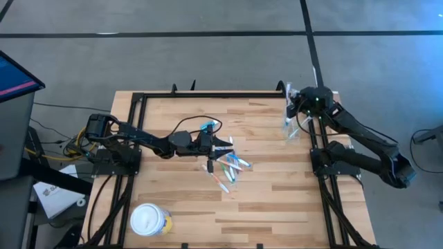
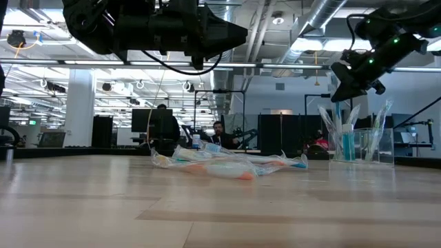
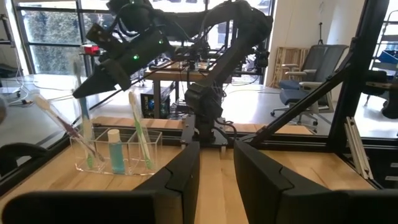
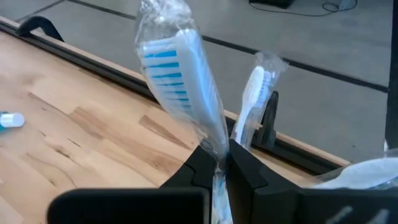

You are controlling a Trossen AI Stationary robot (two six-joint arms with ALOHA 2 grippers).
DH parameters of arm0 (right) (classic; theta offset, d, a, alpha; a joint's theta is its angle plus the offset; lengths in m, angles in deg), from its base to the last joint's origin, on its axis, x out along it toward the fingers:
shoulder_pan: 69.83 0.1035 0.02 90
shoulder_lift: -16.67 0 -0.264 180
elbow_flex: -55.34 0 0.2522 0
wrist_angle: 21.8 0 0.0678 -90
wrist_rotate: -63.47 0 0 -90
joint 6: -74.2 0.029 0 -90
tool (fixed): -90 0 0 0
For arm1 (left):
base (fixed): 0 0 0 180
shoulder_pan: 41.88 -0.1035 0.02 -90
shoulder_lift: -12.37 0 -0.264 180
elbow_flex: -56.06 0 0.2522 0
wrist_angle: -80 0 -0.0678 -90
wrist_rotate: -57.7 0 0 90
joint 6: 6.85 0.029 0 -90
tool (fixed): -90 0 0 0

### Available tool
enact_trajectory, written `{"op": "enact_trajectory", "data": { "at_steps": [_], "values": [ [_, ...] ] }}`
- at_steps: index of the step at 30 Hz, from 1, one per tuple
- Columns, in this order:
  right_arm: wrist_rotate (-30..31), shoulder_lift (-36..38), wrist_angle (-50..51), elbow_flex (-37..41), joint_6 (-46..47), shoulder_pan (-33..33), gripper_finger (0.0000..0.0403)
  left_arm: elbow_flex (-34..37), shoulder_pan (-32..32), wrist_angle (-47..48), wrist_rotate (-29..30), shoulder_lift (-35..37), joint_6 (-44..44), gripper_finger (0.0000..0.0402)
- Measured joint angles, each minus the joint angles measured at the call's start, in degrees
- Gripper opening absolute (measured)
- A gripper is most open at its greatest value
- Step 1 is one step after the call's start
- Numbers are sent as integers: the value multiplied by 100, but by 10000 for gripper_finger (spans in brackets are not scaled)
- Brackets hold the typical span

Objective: Pick & Place toothbrushing station
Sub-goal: Put the blue toothbrush into the transparent organizer

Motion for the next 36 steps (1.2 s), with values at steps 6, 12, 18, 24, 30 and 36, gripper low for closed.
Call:
{"op": "enact_trajectory", "data": {
  "at_steps": [6, 12, 18, 24, 30, 36],
  "values": [
    [-67, -59, -67, 197, 20, -126, 10, 0, 0, 4, 0, 0, -2, 94],
    [-87, -64, -106, 212, 126, -188, 10, 0, 0, 7, 0, -1, -1, 94],
    [-196, -218, -116, 212, 157, -181, 10, 0, 0, 7, 0, -2, -2, 94],
    [-216, -446, -242, 212, 162, -181, 20, 0, 0, 7, 0, -1, -2, 94],
    [-214, -591, -312, 212, 176, -180, 32, 0, 0, 7, 0, -2, -2, 94],
    [-215, -616, -320, 212, 76, -179, 28, 0, 0, 9, 0, -2, -1, 94]
  ]
}}
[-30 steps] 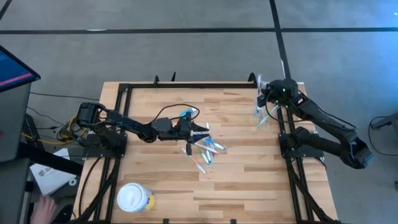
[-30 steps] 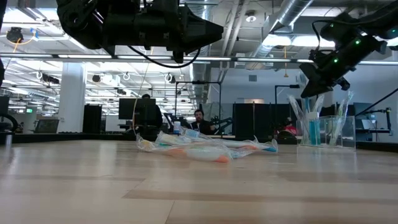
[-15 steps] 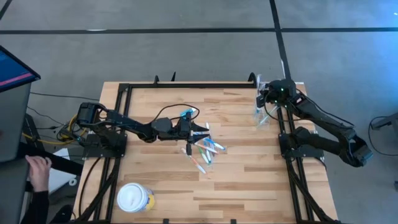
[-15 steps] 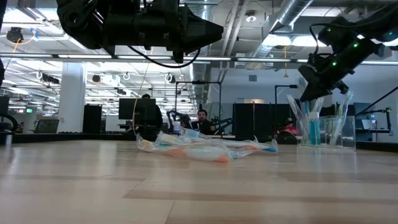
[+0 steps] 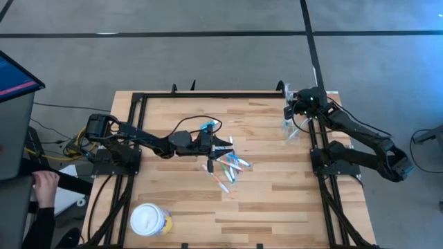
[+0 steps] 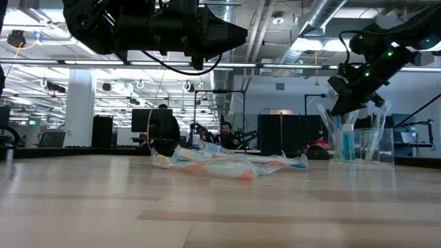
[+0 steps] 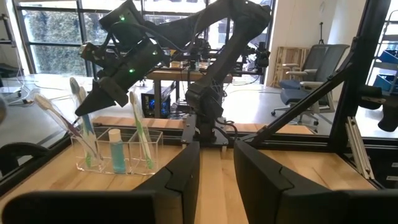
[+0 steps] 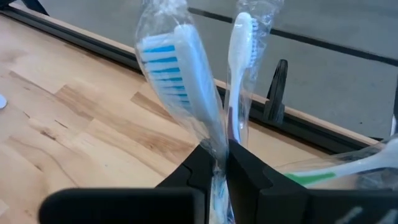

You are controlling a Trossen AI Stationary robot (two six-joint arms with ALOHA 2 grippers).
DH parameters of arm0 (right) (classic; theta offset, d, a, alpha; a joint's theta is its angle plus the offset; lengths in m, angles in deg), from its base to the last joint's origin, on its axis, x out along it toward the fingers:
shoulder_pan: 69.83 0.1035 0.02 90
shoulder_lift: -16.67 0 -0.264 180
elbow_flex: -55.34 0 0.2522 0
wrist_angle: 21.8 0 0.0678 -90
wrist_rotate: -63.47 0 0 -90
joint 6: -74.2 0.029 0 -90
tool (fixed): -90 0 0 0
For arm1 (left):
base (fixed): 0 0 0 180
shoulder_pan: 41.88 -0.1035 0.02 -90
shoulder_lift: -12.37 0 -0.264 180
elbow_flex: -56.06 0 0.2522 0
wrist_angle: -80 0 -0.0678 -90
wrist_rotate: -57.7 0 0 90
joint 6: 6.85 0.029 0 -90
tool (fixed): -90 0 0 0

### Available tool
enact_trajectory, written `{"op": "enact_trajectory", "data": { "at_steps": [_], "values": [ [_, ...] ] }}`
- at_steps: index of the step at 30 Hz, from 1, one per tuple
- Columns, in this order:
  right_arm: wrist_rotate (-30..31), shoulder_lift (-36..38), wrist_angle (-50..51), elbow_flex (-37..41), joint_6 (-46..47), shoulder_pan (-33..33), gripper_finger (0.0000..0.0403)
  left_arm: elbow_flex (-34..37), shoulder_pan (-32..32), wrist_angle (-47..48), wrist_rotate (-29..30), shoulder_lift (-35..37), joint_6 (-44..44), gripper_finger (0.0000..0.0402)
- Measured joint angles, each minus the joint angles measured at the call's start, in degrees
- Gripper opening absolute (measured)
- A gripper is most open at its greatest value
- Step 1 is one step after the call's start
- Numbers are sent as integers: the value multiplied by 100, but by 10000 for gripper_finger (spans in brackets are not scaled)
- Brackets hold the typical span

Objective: Pick & Place toothbrushing station
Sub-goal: Put the blue toothbrush into the transparent organizer, then put the orange toothbrush into the transparent organizer

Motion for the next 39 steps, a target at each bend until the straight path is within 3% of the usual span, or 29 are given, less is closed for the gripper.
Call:
{"op": "enact_trajectory", "data": {
  "at_steps": [10, 23, 31, 39],
  "values": [
    [195, 4, 2, 0, -80, 0, 65, 0, 0, 2, 0, 0, 0, 94],
    [175, 7, -25, 0, -139, 3, 149, 0, 0, 42, 0, 0, 1, 94],
    [151, 385, -85, 4, -137, 296, 143, 0, 0, 63, 0, 0, 1, 94],
    [131, 1035, -48, 4, -130, 1063, 128, -2, -59, 550, 7, 0, 1, 94]
  ]
}}
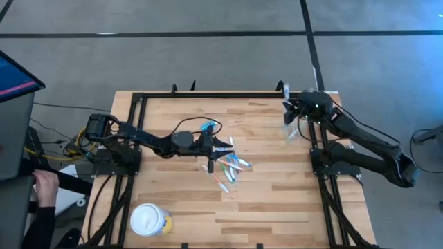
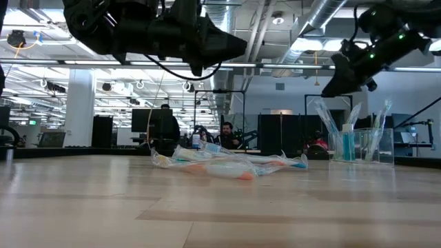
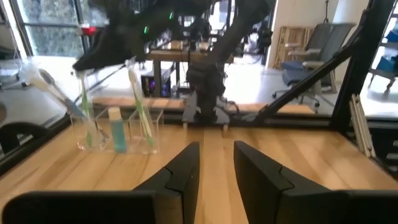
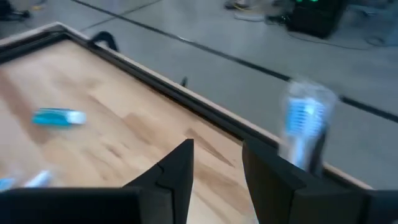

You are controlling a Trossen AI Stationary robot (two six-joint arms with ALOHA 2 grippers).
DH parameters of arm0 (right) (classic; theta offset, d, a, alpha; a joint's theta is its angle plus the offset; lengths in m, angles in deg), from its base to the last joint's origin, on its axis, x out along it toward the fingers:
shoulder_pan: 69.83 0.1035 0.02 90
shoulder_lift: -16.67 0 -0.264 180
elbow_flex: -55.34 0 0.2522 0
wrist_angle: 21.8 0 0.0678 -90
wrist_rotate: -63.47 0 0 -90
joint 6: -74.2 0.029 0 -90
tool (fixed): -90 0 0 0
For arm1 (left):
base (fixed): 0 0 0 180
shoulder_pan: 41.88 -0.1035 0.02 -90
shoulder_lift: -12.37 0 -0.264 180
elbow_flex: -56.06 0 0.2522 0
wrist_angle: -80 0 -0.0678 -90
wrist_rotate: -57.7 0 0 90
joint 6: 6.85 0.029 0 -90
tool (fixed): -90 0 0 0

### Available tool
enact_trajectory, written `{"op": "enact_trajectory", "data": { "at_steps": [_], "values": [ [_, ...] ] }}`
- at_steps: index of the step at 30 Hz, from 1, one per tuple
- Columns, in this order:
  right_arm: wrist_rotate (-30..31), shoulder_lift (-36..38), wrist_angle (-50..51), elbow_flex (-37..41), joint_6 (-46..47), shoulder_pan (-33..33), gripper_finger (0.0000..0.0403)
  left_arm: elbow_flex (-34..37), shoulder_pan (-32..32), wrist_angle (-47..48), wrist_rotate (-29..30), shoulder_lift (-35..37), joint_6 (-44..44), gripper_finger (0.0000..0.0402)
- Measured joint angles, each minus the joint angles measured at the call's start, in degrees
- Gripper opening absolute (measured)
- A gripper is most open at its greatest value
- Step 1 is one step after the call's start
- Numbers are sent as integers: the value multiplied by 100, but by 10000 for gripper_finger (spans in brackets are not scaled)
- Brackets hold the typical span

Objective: Pick & Place toothbrushing station
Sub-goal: Put the orange toothbrush into the transparent organizer

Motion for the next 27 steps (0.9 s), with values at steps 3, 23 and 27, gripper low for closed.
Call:
{"op": "enact_trajectory", "data": {
  "at_steps": [3, 23, 27],
  "values": [
    [-2, 43, 27, -2, 8, 370, 128, 0, -74, 256, 22, 0, -12, 94],
    [0, 43, 9, -2, 8, 2160, 123, 0, -334, 3277, 40, 0, -132, 94],
    [4, 11, -2, -2, 11, 2370, 123, 0, -334, 3630, 199, 0, -130, 94]
  ]
}}
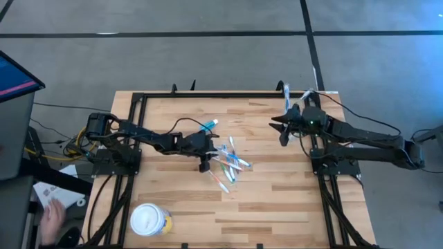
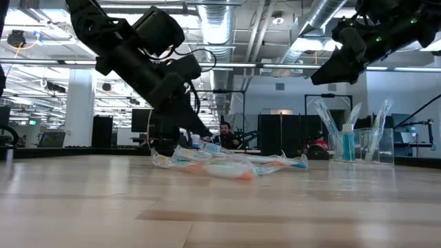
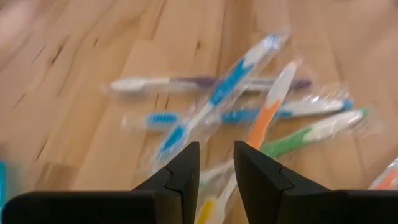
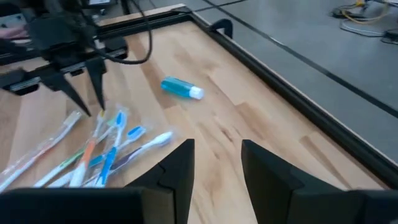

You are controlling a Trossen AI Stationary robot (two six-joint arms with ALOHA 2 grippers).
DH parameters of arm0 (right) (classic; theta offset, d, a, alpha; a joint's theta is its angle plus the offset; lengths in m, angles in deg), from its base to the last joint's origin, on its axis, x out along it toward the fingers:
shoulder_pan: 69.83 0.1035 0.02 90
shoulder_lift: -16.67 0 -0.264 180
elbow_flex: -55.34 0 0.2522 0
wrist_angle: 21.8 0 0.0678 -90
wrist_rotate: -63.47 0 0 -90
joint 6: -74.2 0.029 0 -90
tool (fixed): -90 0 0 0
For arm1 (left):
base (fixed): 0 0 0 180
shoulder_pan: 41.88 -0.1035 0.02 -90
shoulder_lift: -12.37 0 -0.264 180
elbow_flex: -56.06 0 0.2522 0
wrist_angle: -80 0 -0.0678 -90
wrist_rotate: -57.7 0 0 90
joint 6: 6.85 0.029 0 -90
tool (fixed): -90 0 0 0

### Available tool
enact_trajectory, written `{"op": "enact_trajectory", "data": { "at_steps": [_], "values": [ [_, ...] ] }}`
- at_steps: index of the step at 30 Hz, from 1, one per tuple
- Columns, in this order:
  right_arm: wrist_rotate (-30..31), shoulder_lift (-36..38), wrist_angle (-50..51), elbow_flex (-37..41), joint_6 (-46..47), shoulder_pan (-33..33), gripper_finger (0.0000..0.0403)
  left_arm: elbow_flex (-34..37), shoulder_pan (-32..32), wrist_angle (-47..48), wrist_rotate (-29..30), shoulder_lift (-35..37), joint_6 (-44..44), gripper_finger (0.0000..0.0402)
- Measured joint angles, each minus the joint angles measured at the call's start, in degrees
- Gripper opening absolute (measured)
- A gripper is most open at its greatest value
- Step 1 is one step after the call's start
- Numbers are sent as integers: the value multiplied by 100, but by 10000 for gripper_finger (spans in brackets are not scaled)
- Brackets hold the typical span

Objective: Pick & Place toothbrushing station
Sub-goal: Put the orange toothbrush into the transparent organizer

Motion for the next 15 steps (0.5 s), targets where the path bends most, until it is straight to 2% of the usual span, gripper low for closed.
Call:
{"op": "enact_trajectory", "data": {
  "at_steps": [11, 15],
  "values": [
    [14, -483, -235, 0, 0, 245, 122, 0, -19, 612, 240, 62, 143, 95],
    [15, -731, -347, 0, 0, 259, 122, 2, -71, 932, 232, 241, -20, 109]
  ]
}}
